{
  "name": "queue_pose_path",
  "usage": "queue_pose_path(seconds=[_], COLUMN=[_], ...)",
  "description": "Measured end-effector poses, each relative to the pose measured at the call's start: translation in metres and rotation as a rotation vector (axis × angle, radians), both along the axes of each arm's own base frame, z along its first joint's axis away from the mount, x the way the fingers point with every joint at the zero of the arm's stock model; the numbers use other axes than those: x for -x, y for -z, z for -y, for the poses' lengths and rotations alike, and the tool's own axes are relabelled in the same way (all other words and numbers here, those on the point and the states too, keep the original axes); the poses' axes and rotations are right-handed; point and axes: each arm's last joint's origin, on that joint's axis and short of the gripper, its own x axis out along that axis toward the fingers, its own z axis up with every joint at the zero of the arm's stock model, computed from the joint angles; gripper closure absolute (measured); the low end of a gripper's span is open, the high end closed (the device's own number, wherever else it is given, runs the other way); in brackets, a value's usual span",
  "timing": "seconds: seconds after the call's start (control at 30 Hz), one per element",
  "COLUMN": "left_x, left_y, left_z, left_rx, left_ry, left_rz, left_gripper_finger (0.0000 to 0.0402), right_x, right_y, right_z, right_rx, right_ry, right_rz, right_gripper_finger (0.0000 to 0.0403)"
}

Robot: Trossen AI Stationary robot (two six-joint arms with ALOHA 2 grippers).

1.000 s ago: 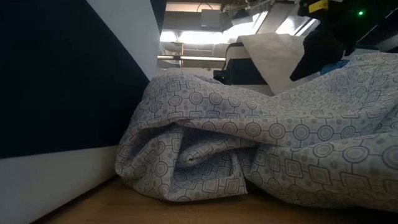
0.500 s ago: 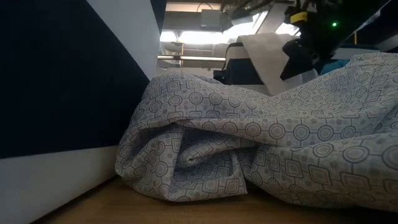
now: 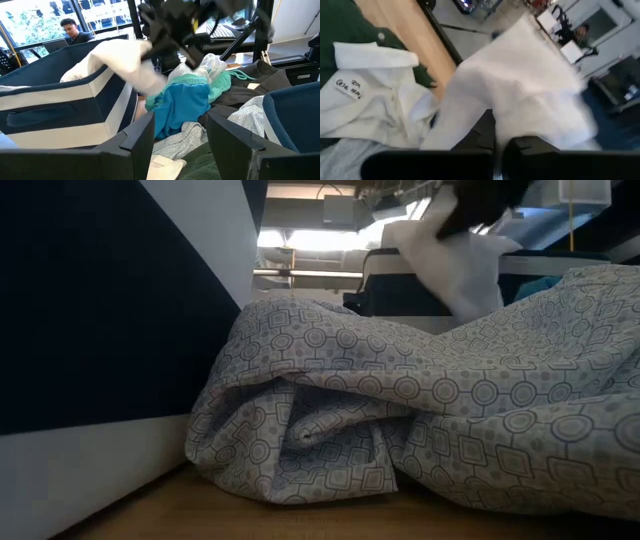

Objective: Sort clothes
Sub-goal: Put the white polo shirt into the top laundry bin

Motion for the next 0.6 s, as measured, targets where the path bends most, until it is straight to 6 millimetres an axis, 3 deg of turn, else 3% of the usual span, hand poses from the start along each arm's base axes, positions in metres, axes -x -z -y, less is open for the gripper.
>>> queue_pose_path(seconds=[0.27,0.6], left_x=[0.0,0.0], left_y=[0.0,0.0], left_z=[0.0,0.0], left_rx=[0.0,-0.002], left_ry=[0.0,0.0], left_rz=[0.0,0.002], left_gripper_finger=[0.0235,0.0235], right_x=[-0.002,0.004], right_y=[-0.073,-0.144], right_z=[0.017,0.088], right_rx=[0.155,0.228], right_ry=[0.029,0.256], right_rz=[-0.054,-0.107], right_gripper_finger=[0.0396,0.0399])
